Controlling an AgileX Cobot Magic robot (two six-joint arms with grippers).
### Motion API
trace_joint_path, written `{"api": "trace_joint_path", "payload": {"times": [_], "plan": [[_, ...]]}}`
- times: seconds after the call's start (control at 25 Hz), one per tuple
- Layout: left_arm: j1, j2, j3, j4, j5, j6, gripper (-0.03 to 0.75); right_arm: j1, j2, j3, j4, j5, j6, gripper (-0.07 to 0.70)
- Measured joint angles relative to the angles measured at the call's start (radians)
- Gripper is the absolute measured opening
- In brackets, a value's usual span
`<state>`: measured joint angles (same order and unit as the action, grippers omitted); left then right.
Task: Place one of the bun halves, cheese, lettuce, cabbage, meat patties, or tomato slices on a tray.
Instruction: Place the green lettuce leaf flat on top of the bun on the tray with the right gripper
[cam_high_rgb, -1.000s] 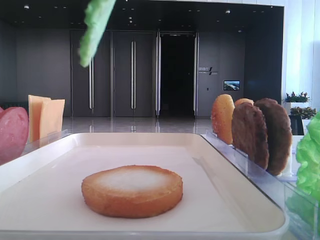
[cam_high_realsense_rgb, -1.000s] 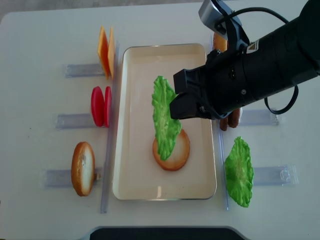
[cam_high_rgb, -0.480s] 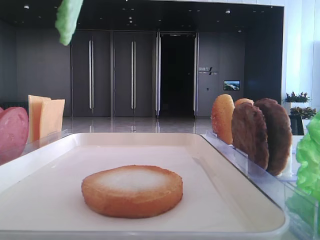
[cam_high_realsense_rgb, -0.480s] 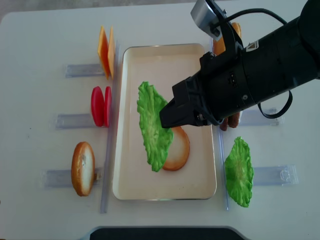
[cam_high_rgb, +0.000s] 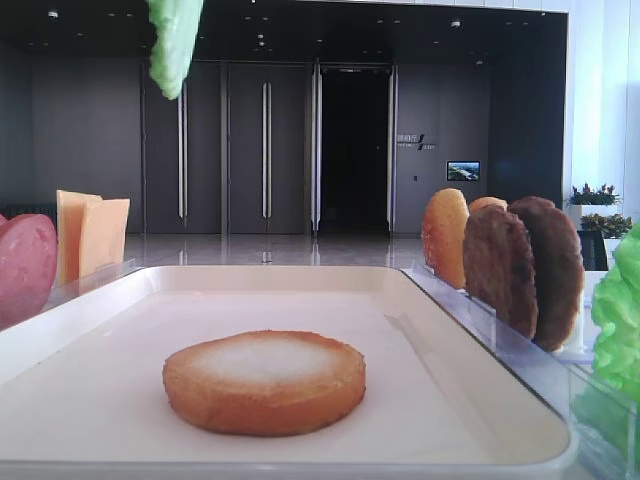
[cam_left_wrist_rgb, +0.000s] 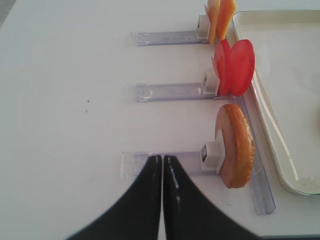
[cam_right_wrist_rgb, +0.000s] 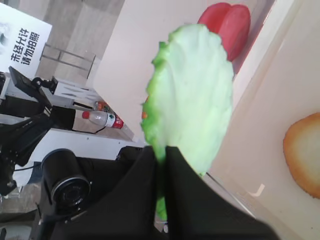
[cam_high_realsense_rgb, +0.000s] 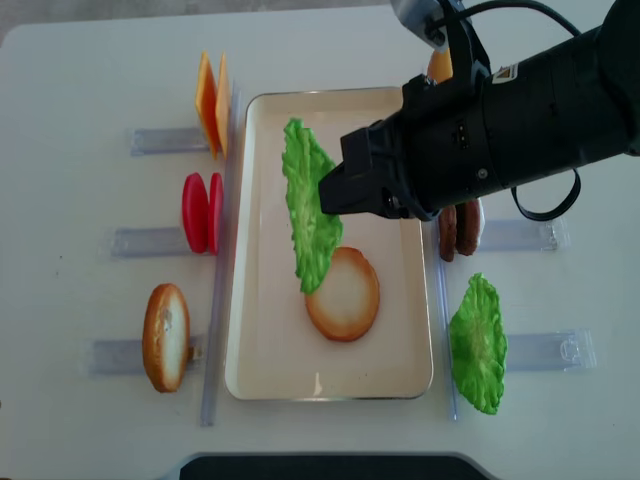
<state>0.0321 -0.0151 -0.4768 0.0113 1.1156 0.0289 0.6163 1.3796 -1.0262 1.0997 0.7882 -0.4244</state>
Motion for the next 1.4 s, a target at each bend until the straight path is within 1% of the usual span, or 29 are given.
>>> {"api": "trace_joint_path", "payload": {"times": [0.16,0.4,0.48,0.76,0.96,1.24,1.36,1.4], "plan": [[0.0,0.0,0.0,0.0,0.0,0.0,0.0,0.011,0.031,0.0,0.019,-0.03,-0.012,0.013],[0.0,0.0,0.0,0.0,0.0,0.0,0.0,0.018,0.109,0.0,0.082,-0.036,-0.082,0.013],[0.0,0.0,0.0,0.0,0.0,0.0,0.0,0.019,0.135,0.0,0.096,-0.05,-0.101,0.013],[0.0,0.0,0.0,0.0,-0.001,0.0,0.0,0.02,0.223,0.0,0.1,-0.009,-0.154,0.013],[0.0,0.0,0.0,0.0,-0.001,0.0,0.0,0.02,0.262,0.0,0.103,-0.004,-0.196,0.013],[0.0,0.0,0.0,0.0,-0.001,0.0,0.0,0.02,0.299,0.0,0.097,0.013,-0.218,0.013],[0.0,0.0,0.0,0.0,-0.001,0.0,0.0,0.006,0.318,0.0,0.097,0.029,-0.229,0.013],[0.0,0.0,0.0,0.0,-0.001,0.0,0.19,-0.004,0.321,0.0,0.096,0.038,-0.232,0.013]]}}
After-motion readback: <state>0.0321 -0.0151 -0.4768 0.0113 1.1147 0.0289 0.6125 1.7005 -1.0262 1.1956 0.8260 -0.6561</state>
